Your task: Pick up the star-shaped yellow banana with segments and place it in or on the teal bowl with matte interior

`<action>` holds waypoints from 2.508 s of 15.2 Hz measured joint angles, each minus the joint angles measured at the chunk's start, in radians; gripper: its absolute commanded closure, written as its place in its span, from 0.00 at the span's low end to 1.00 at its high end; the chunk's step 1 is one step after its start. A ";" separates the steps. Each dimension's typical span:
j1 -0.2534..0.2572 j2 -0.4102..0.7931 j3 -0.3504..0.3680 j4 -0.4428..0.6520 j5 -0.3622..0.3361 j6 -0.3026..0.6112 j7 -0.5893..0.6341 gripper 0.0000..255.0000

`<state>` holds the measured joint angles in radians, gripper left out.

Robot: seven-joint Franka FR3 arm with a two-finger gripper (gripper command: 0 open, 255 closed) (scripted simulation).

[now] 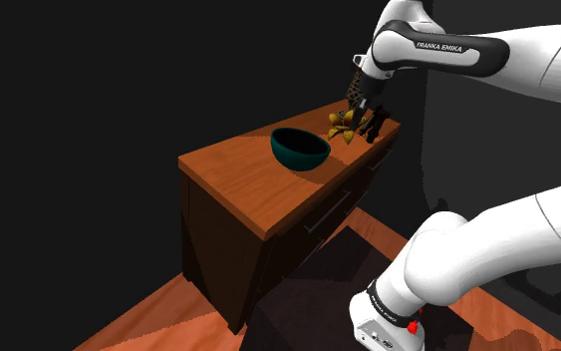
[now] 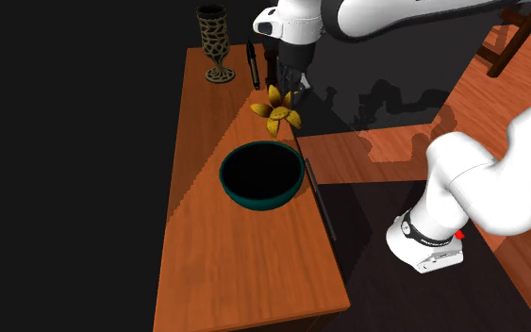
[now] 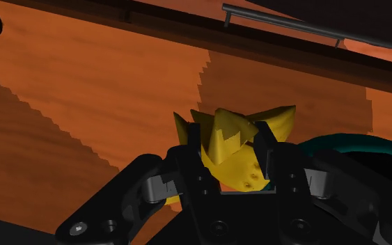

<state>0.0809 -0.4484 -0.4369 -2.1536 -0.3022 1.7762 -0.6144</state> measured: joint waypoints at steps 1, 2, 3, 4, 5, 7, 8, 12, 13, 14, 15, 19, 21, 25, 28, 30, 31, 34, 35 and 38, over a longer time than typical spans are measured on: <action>0.000 -0.001 0.002 0.013 0.001 -0.014 -0.002 1.00; 0.001 -0.002 0.004 0.024 0.002 -0.026 -0.003 1.00; 0.002 -0.002 0.007 0.036 0.004 -0.038 -0.003 1.00; 0.002 -0.002 0.008 0.051 0.005 -0.053 -0.006 1.00; 0.003 0.001 0.008 0.068 0.007 -0.066 -0.010 1.00; 0.006 0.010 0.011 0.102 0.012 -0.092 -0.014 1.00; 0.007 0.012 0.014 0.119 0.014 -0.107 -0.016 1.00; 0.013 0.018 0.026 0.162 0.022 -0.147 -0.011 1.00; 0.017 0.012 0.040 0.155 0.024 -0.149 0.006 1.00; 0.024 0.016 0.054 0.159 0.031 -0.153 0.025 1.00; 0.032 0.019 0.072 0.160 0.038 -0.158 0.049 1.00; 0.064 0.026 0.145 0.173 0.066 -0.183 0.142 1.00; 0.081 0.045 0.177 0.186 0.083 -0.186 0.187 1.00; 0.111 0.080 0.231 0.213 0.109 -0.192 0.264 1.00; 0.115 0.085 0.236 0.184 0.112 -0.161 0.279 1.00; 0.115 0.079 0.237 0.153 0.111 -0.137 0.285 1.00; 0.114 0.076 0.236 0.136 0.110 -0.123 0.287 1.00; 0.114 0.073 0.235 0.094 0.108 -0.084 0.294 1.00; 0.113 0.072 0.234 0.084 0.107 -0.074 0.294 1.00; 0.113 0.071 0.232 0.040 0.105 -0.031 0.301 1.00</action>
<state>0.1938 -0.3772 -0.2050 -2.1137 -0.1968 1.7456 -0.3134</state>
